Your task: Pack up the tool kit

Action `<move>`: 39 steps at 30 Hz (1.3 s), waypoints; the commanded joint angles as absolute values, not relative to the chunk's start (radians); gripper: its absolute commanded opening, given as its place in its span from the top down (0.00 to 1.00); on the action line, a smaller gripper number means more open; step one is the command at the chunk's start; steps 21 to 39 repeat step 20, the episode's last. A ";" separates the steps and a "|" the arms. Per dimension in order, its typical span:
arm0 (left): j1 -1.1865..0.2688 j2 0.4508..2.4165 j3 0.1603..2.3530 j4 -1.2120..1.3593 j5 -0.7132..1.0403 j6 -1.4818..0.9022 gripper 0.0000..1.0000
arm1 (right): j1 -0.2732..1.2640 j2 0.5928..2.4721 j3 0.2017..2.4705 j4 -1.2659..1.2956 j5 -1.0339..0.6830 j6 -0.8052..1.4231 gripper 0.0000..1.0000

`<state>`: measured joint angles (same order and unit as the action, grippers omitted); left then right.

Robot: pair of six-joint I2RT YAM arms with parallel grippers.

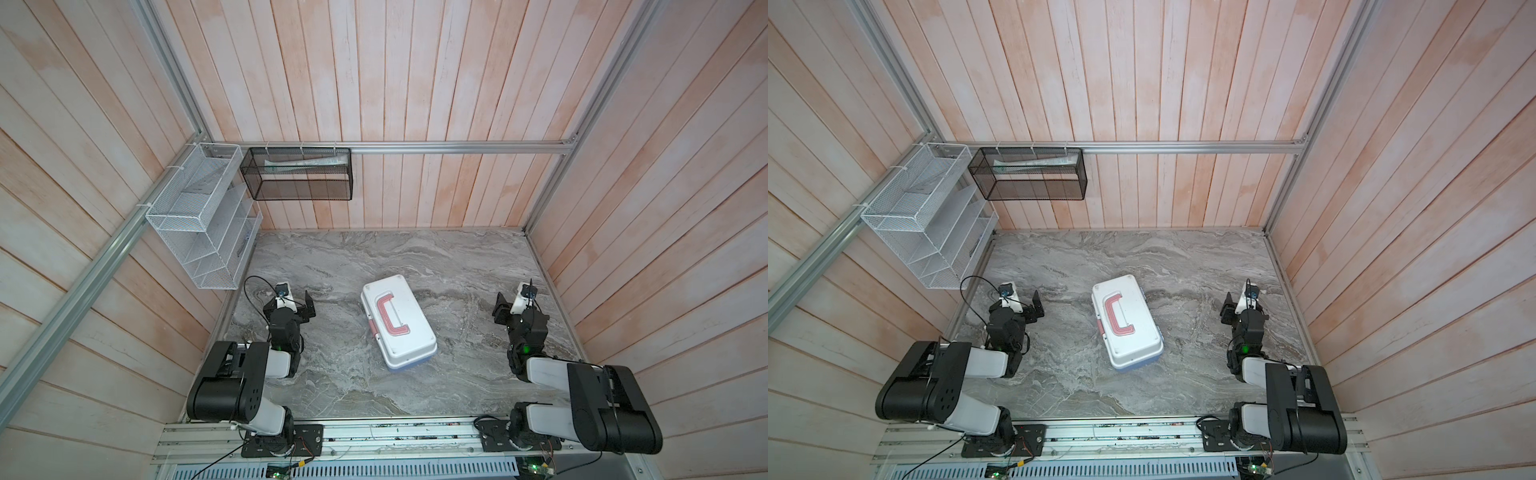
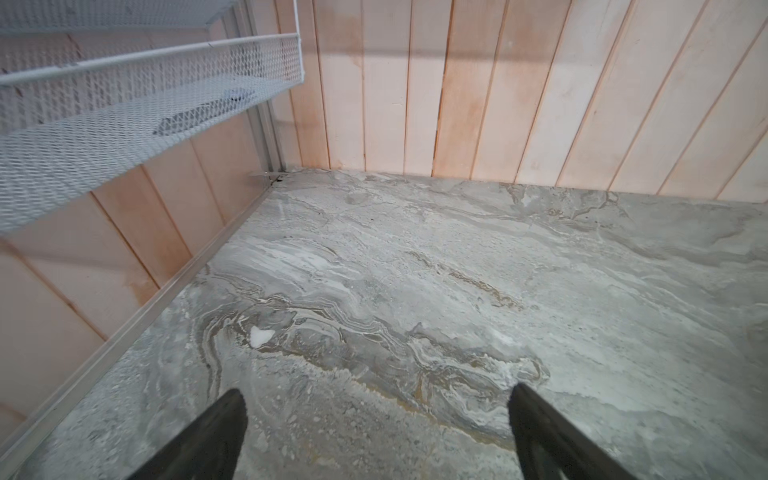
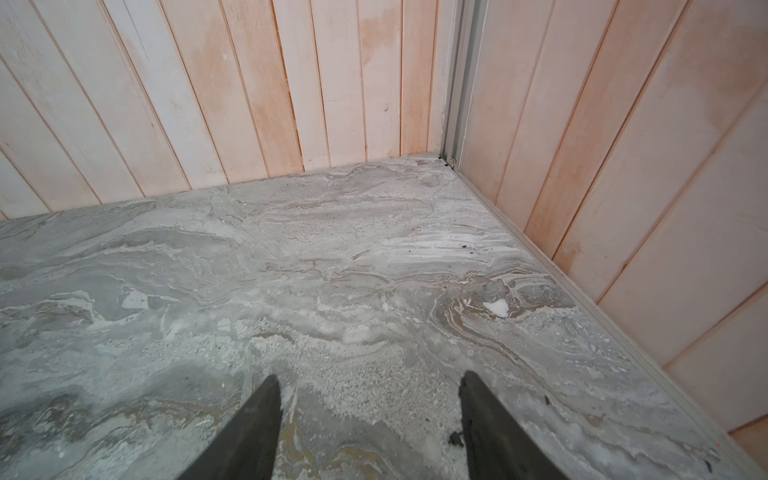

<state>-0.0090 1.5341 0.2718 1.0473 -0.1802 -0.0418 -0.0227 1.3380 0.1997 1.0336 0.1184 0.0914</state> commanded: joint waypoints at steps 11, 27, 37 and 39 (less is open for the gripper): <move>0.020 1.533 0.284 1.111 -0.085 -0.056 0.00 | -0.009 1.545 0.206 1.316 0.143 0.038 0.02; 0.000 1.537 0.289 1.106 -0.120 -0.041 0.00 | -0.009 1.524 0.236 1.225 0.150 0.042 0.02; 0.000 1.537 0.289 1.106 -0.120 -0.041 0.00 | -0.009 1.524 0.236 1.225 0.150 0.042 0.02; 0.000 1.537 0.289 1.106 -0.120 -0.041 0.00 | -0.009 1.524 0.236 1.225 0.150 0.042 0.02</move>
